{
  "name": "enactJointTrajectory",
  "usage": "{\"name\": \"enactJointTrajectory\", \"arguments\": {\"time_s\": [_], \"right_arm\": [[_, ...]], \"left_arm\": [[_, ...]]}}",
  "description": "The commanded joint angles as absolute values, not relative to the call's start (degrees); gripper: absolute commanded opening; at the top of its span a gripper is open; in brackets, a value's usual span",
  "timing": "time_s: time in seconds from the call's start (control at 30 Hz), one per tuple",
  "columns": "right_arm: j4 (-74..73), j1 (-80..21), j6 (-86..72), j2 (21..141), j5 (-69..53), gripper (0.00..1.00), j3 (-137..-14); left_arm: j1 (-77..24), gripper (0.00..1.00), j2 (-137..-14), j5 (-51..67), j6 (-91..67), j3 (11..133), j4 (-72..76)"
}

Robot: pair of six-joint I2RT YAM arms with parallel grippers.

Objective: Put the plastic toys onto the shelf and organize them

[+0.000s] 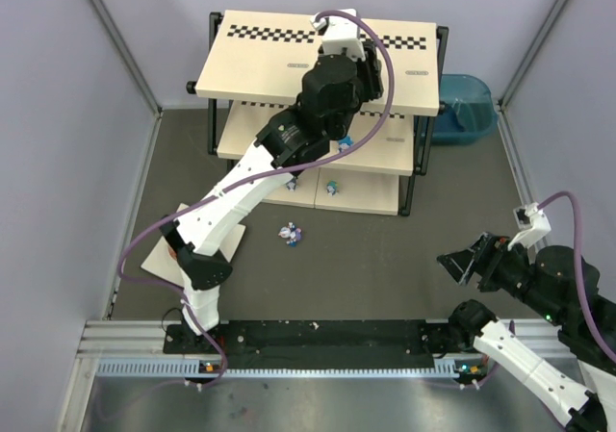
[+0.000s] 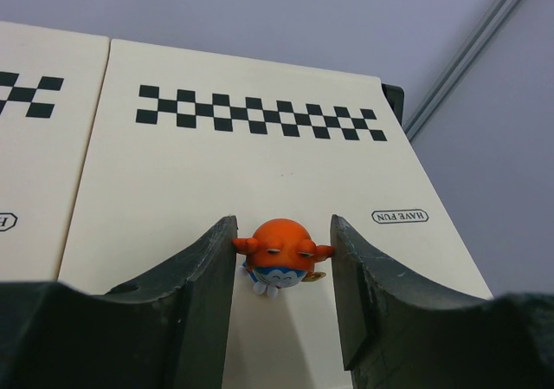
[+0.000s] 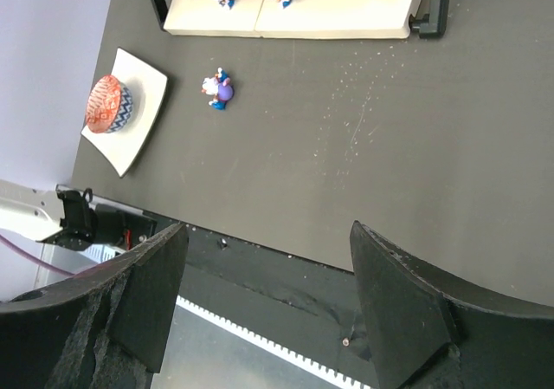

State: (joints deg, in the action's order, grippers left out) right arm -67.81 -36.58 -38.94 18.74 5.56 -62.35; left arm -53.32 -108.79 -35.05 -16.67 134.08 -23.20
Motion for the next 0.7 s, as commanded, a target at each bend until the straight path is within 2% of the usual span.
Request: {"name": "enactJointTrajectory", "arguments": {"time_s": [0.0,0.67], "right_arm": [[-67.9,-36.1,-38.1,18.3,6.6,0.76,-63.9],[-67.8,-36.0,-37.5,18.9,7.3,0.77,-62.9]], "left_arm": [[-53.1,0.02,-106.1,-34.4,-17.1,133.2,-23.9],[-53.1,0.00,-103.4,-33.8,-17.8,131.9,-24.7]]}}
